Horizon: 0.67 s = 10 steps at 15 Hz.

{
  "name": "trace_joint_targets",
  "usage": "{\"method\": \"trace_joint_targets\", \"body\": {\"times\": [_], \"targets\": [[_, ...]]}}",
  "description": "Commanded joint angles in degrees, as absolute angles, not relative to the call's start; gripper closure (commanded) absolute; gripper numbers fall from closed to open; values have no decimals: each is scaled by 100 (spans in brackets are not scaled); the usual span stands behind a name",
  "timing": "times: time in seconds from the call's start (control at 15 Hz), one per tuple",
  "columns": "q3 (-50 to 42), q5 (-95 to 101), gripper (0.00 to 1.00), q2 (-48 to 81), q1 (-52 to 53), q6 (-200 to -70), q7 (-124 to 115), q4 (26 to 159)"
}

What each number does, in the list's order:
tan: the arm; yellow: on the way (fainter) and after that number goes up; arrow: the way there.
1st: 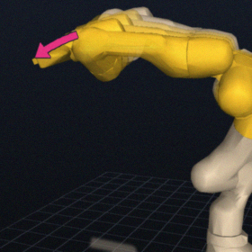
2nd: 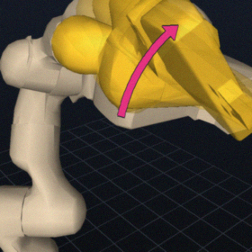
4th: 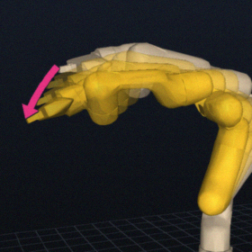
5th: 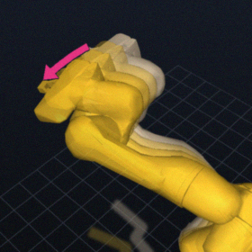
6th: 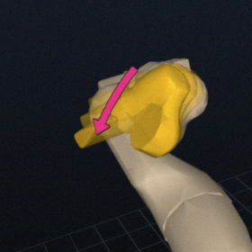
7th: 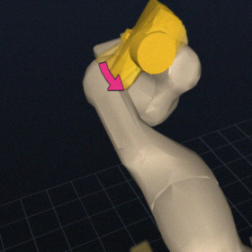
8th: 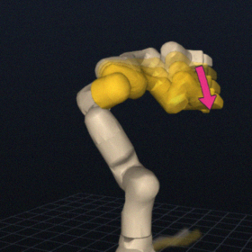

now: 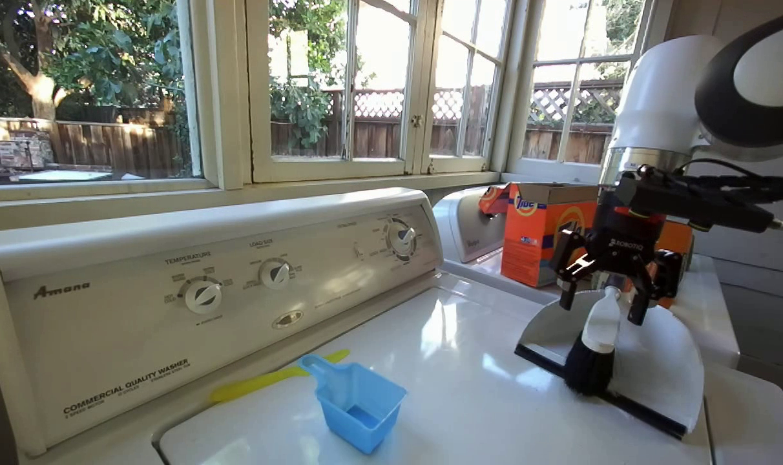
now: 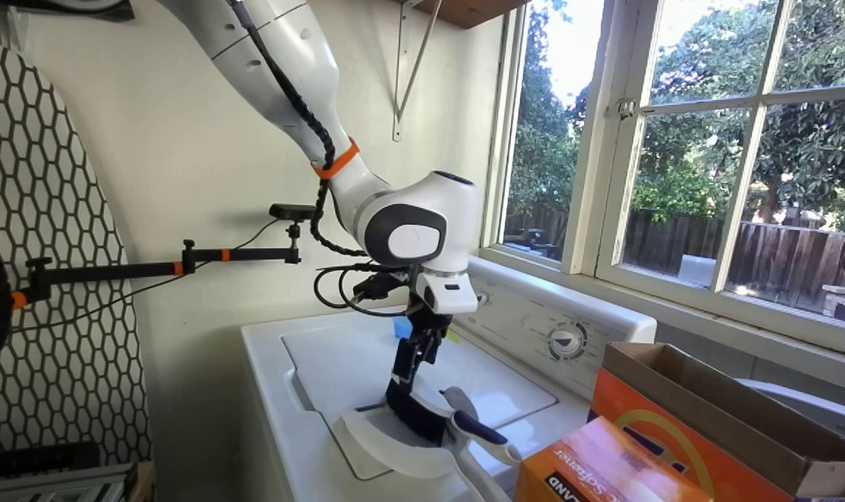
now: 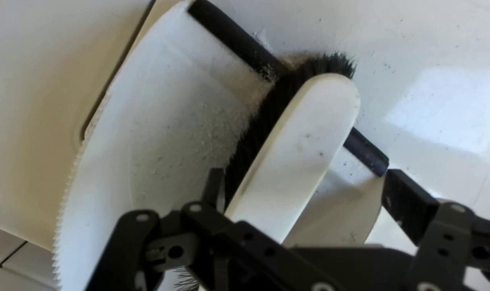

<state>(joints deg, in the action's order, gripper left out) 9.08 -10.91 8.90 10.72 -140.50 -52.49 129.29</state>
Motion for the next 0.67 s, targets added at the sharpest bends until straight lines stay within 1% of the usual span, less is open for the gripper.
{"method": "trace_joint_targets", "body": {"times": [0.0,0.33,0.4,0.47,0.6], "targets": [[751,-566,0,960,1236,-14406,-5824,13069],[611,16,0,962,1279,-14470,-6410,13125],[593,100,4,962,1278,-14462,-6492,13130],[581,170,26,967,1278,-14459,-6560,13133],[565,297,30,969,1280,-14450,-6670,13130]]}}
